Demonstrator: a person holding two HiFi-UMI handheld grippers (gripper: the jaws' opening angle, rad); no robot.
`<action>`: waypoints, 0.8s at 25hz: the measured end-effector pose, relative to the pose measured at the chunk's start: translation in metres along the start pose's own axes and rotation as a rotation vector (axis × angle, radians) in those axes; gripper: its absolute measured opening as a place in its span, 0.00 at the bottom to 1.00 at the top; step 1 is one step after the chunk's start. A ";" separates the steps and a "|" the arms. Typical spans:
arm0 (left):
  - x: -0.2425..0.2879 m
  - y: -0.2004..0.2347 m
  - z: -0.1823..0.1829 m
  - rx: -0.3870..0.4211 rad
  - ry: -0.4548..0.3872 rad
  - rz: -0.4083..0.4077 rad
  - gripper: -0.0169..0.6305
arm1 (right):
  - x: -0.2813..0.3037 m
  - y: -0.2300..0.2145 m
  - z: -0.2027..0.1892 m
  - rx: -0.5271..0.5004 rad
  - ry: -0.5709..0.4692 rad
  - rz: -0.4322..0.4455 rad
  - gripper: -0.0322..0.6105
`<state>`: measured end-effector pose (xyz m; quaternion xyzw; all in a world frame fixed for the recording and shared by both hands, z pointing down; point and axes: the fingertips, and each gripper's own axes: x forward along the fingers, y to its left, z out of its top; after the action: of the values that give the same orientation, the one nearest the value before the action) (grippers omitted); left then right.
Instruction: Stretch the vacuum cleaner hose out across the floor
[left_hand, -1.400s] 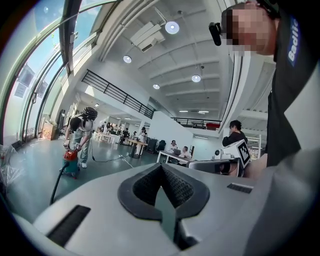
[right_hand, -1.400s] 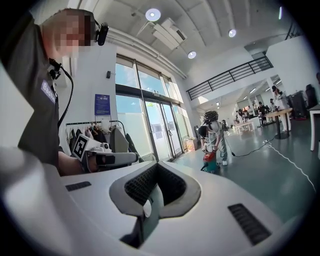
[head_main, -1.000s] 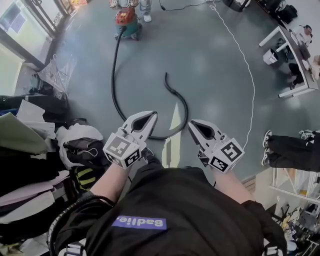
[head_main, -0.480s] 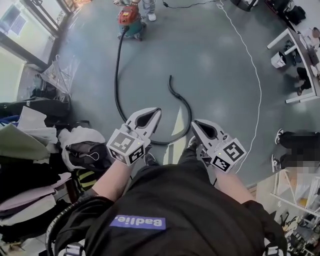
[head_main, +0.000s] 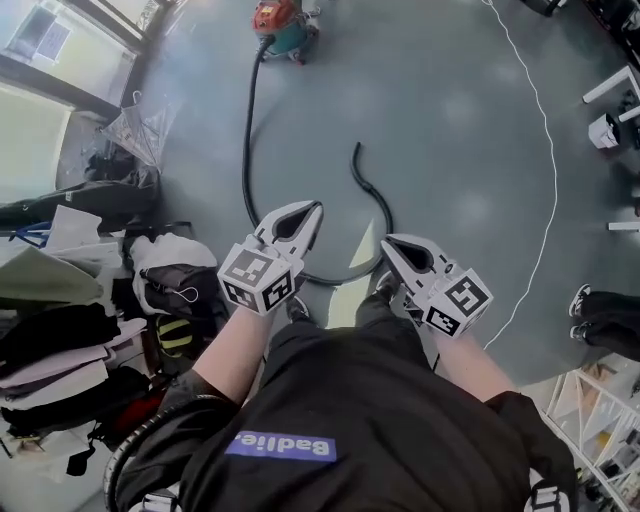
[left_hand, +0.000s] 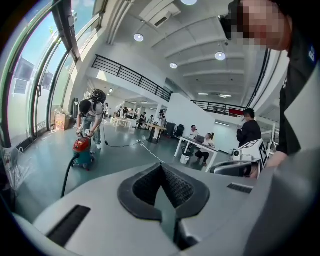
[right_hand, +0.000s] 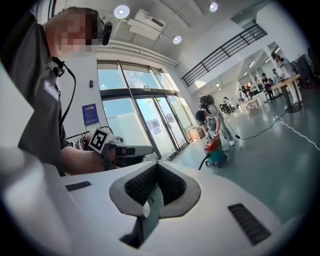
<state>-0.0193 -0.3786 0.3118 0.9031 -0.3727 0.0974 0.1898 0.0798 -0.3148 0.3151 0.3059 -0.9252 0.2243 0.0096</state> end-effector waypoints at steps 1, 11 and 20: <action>0.010 -0.001 0.000 -0.007 0.007 0.009 0.04 | -0.004 -0.008 -0.003 0.008 0.008 0.008 0.05; 0.038 0.024 -0.021 -0.035 0.071 -0.032 0.04 | 0.013 0.003 -0.012 -0.003 0.041 -0.002 0.05; 0.006 0.079 -0.039 -0.012 0.113 -0.105 0.04 | 0.064 0.038 -0.012 -0.021 0.045 -0.124 0.05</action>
<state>-0.0726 -0.4179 0.3710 0.9132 -0.3142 0.1360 0.2211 0.0045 -0.3184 0.3203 0.3574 -0.9064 0.2201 0.0477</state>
